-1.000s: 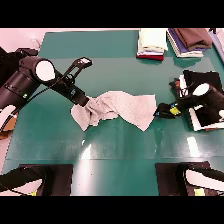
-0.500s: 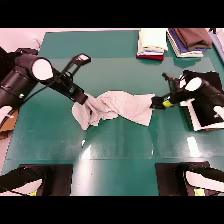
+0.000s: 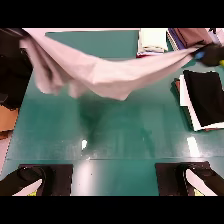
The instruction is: Fold the shirts.
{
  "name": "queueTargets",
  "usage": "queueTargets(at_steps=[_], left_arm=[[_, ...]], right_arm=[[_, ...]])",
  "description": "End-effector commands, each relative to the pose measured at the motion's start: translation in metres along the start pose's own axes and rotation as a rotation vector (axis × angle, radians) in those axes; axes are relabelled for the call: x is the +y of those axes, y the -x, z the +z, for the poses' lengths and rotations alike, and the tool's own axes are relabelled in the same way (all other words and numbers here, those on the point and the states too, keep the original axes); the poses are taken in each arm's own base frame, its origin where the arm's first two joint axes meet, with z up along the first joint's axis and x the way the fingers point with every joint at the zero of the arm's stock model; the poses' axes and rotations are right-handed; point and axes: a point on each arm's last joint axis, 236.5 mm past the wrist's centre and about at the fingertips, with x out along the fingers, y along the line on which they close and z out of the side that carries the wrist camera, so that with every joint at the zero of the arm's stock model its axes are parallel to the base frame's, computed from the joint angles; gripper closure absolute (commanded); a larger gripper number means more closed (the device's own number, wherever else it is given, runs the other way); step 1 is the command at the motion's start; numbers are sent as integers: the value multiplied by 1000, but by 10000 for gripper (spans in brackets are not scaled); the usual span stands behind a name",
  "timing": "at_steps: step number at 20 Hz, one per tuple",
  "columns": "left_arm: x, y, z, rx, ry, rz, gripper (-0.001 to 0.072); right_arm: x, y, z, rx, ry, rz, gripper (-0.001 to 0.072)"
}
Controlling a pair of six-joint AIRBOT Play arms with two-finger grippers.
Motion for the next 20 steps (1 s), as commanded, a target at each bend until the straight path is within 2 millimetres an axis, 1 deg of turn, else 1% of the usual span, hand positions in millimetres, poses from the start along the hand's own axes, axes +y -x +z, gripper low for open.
queueTargets(at_steps=[1, 2, 3, 4, 5, 6, 7, 8, 9, 10, 11, 12, 13, 14, 15, 16, 17, 18, 19, 20], left_arm=[[10, 75, 44, -200, 39, 6, 687], [9, 83, 49, -226, 41, -1, 687], [6, 83, 49, -227, 43, -15, 687], [2, 76, 44, -198, 42, -25, 687], [-2, 63, 33, -147, 39, -38, 687], [-9, 42, 16, -78, 32, -58, 687], [-16, 16, -6, 13, 22, -74, 687], [-24, -12, -31, 109, 17, -92, 686], [-33, -42, -64, 222, 9, -111, 686], [-43, -67, -99, 329, -12, -139, 686], [-57, -91, -139, 446, -33, -181, 686], [-68, -111, -178, 550, -39, -212, 686], [-77, -129, -218, 644, -41, -233, 686], [-82, -144, -251, 711, -59, -247, 686], [-86, -158, -280, 759, -59, -248, 686], [-89, -169, -299, 781, -58, -247, 685], [-91, -178, -312, 797, -55, -247, 685], [-93, -182, -318, 813, -46, -247, 684], [-96, -182, -318, 814, -37, -255, 585], [-95, -181, -315, 812, -37, -255, 279]], right_arm=[[20, 84, 43, -194, 83, -63, 695], [20, 96, 49, -213, 90, -85, 695], [19, 105, 51, -217, 94, -102, 696], [17, 110, 54, -213, 90, -115, 695], [15, 108, 54, -196, 75, -116, 696], [11, 101, 53, -167, 56, -111, 696], [3, 88, 49, -119, 26, -106, 696], [-7, 71, 41, -60, -9, -98, 696], [-18, 47, 29, 15, -38, -85, 696], [-28, 21, 14, 94, -71, -67, 696], [-36, -9, -7, 183, -106, -43, 696], [-44, -39, -30, 276, -138, -24, 695], [-55, -68, -59, 376, -161, -31, 696], [-69, -94, -89, 467, -169, -61, 696], [-79, -114, -112, 533, -172, -81, 696], [-83, -131, -131, 584, -186, -78, 696], [-83, -143, -148, 631, -201, -68, 696], [-82, -152, -160, 668, -204, -62, 696], [-81, -157, -166, 689, -204, -56, 695], [-81, -159, -167, 694, -203, -55, 696]])
